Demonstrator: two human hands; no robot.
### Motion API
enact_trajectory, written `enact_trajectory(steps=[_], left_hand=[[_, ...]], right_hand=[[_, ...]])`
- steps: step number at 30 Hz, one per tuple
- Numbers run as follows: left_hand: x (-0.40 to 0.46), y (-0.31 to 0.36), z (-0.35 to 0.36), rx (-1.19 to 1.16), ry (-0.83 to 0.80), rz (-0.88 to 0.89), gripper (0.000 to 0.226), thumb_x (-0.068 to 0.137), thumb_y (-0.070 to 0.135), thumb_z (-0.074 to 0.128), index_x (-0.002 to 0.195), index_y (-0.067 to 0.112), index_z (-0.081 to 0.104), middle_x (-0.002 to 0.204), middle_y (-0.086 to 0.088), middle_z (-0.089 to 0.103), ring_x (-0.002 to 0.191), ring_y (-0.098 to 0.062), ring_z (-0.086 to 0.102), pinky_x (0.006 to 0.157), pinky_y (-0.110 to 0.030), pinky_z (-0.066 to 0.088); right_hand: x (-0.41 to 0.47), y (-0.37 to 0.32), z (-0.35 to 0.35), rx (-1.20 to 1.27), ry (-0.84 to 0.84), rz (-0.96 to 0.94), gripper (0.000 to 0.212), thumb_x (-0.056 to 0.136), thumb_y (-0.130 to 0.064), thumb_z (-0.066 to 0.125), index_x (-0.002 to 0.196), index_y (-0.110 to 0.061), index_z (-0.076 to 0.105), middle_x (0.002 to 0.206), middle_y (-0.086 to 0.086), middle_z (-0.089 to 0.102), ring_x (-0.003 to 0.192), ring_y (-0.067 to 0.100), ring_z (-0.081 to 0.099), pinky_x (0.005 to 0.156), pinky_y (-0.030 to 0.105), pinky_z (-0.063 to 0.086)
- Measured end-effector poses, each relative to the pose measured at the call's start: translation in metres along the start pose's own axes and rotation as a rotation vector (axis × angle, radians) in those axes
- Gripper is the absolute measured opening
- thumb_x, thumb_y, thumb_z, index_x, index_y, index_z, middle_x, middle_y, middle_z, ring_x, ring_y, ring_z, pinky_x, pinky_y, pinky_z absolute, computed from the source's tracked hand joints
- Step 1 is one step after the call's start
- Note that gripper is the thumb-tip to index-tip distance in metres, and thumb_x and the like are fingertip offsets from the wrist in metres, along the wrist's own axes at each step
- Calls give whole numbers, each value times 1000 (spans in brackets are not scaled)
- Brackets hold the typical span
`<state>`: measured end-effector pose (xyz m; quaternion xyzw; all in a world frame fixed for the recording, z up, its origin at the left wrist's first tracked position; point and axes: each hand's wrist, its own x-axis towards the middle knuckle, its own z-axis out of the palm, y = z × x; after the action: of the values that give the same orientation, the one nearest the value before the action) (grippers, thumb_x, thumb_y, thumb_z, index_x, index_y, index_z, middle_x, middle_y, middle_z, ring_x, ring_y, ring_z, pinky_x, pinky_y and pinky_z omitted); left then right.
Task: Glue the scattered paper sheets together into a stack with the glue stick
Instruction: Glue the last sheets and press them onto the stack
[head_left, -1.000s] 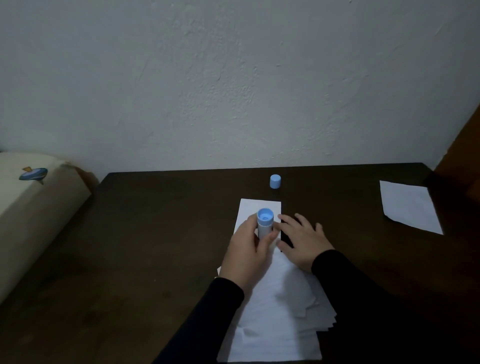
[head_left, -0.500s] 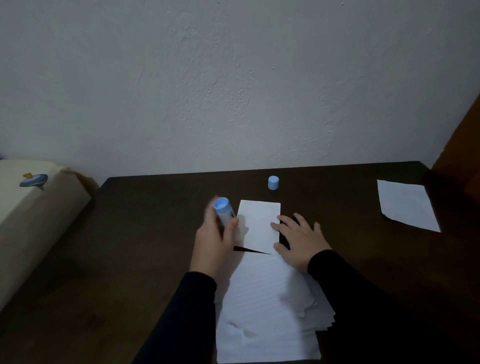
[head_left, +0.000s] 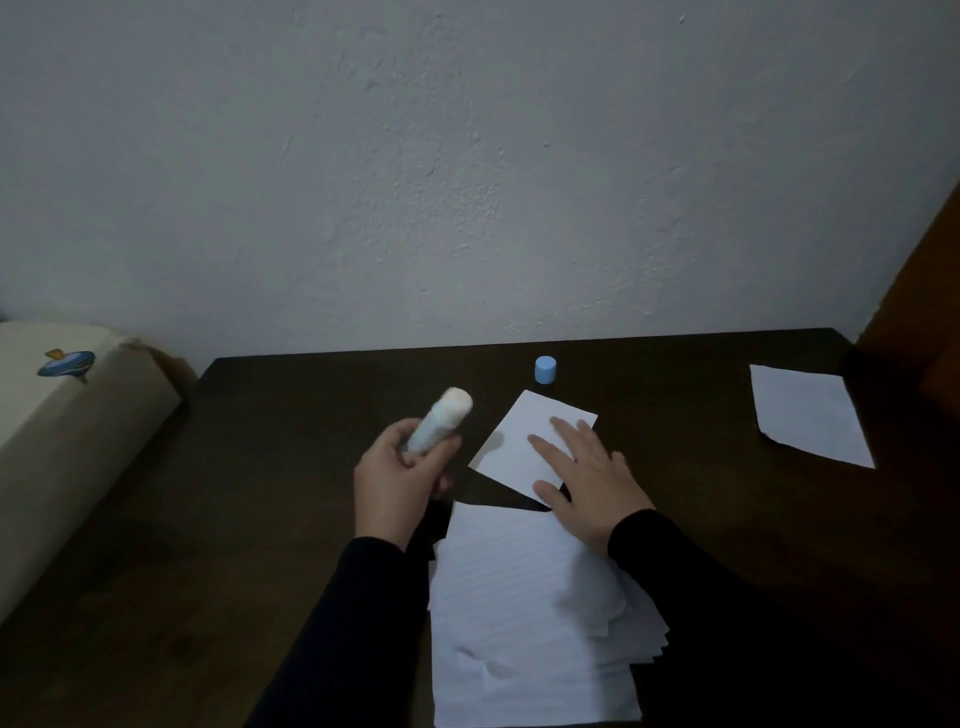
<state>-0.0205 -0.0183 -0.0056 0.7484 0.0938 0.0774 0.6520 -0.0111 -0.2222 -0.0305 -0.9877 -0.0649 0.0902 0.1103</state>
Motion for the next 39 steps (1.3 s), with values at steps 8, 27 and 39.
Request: enact_trajectory(steps=[8,27,39], left_hand=[[10,-21,0,353,-20,-8,28,90,42,62,111,23,65,105,5,62,94,-7,57,72,-21,39],[-43,-10,69,721,-170,319,18,92,42,53,106,31,57,106,14,56,95,-4,55,85,-22,49],[-16,-31,113,1112,-175,167,51,94,56,35,139,32,36,157,-1,24,146,-23,17,113,-61,16]], right_hand=[[3,7,5,-24,-53,-22,56,100,-52,28,152,-36,14,161,-10,5,148,17,-1,116,55,5],[-1,34,-28,126,281,343,55,95,-60,34,141,-31,40,134,2,44,122,19,41,101,41,36],[-6,148,-36,157,196,747,61,95,-50,45,149,-26,28,154,8,25,142,30,21,113,53,23]])
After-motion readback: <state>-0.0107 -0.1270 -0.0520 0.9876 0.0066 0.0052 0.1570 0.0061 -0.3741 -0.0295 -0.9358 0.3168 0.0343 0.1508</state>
